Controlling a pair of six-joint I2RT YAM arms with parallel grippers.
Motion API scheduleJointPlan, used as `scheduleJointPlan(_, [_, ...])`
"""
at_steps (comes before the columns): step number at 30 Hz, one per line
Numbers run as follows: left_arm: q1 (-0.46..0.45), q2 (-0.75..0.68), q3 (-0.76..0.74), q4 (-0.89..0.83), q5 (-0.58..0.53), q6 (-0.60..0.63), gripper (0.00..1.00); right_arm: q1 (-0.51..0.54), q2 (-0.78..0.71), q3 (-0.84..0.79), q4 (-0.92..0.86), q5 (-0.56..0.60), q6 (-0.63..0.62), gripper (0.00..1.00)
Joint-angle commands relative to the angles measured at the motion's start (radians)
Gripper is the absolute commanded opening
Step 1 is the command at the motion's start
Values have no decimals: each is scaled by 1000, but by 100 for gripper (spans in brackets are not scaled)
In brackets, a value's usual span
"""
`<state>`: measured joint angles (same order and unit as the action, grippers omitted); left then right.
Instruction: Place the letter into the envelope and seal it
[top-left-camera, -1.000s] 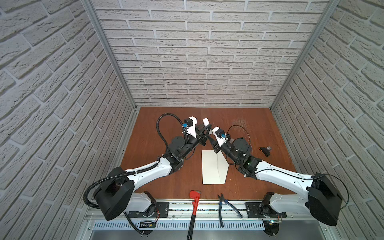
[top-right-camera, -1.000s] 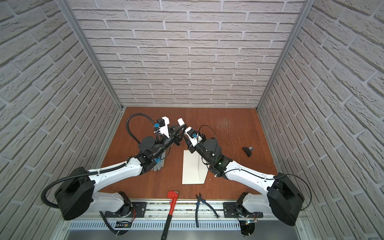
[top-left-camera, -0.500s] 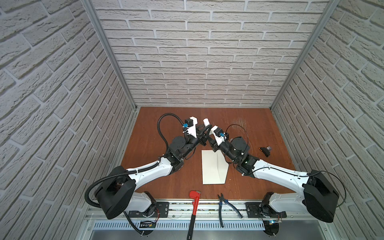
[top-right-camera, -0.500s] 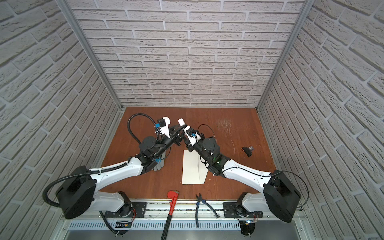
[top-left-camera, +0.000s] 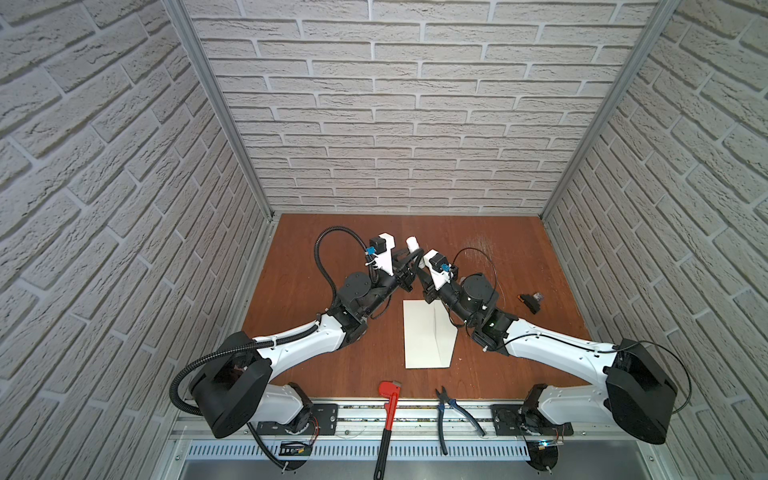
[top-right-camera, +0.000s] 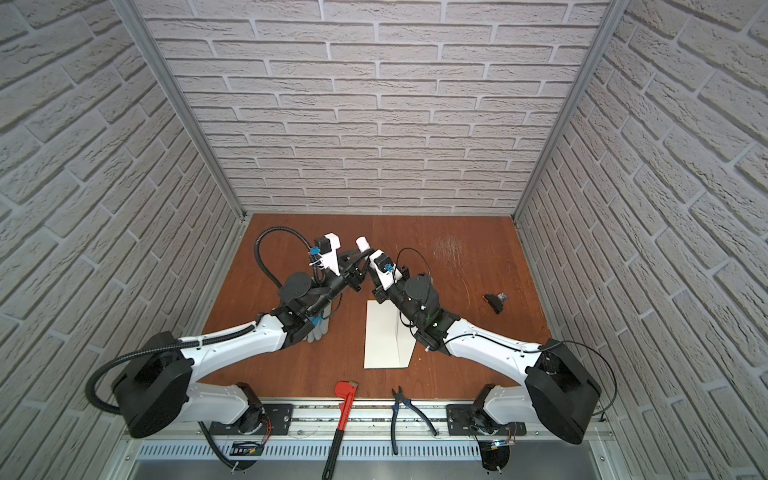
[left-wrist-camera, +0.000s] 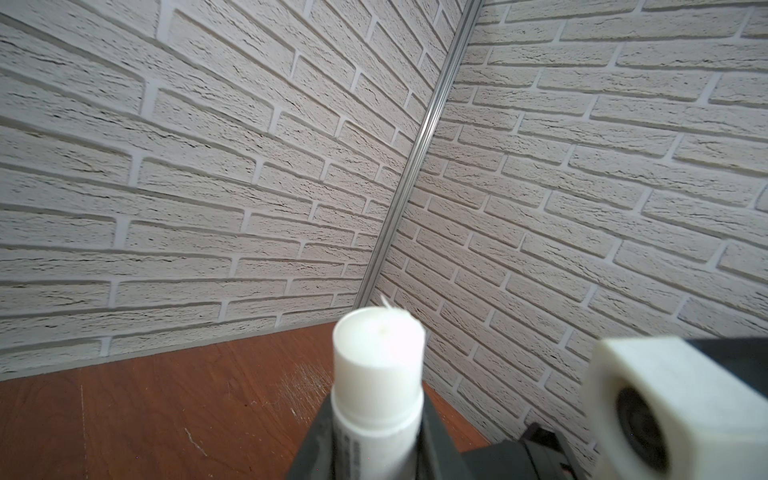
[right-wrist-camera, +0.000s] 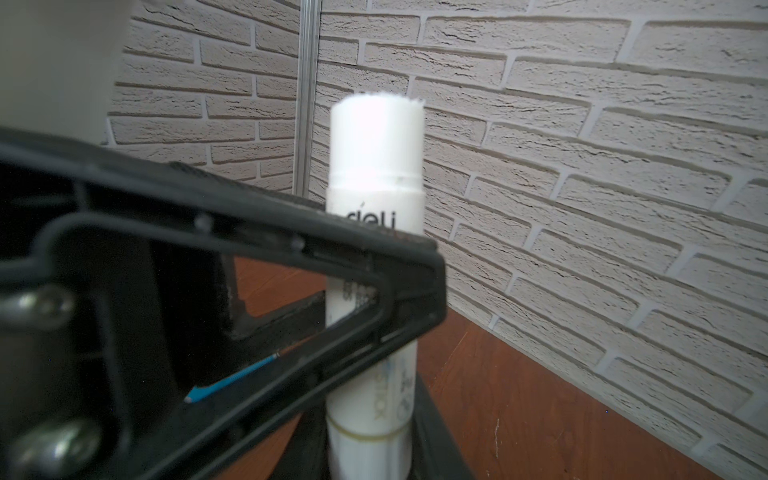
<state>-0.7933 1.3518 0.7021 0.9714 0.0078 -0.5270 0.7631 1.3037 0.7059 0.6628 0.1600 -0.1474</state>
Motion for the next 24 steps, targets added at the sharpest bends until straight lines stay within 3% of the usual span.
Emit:
scheduleJointPlan(1, [-6,5,31,84,4,-3,0,5,2,21,54,-7,14,15])
scheduleJointPlan(3, [-4,1,33,78,17,-3,0,6,-5,19,49,-23,14,7])
scheduleJointPlan(6, [35,-9,27,90,103,-40,0,5,-35,17,31,-70,38,6])
scheduleJointPlan(11, [186,-6,35,164,471,-207,0,5,-123,57,-156,-272,64,6])
scheduleJointPlan(15, [231,-18,23,266,689,-271,0,0,-178,119,-336,-463,85,6])
scheduleJointPlan(20, [230,-55,8,312,809,-300,0,-15,-222,199,-514,-648,153,6])
scheduleJointPlan(24, [226,-59,9,332,842,-320,0,-44,-213,252,-574,-756,220,6])
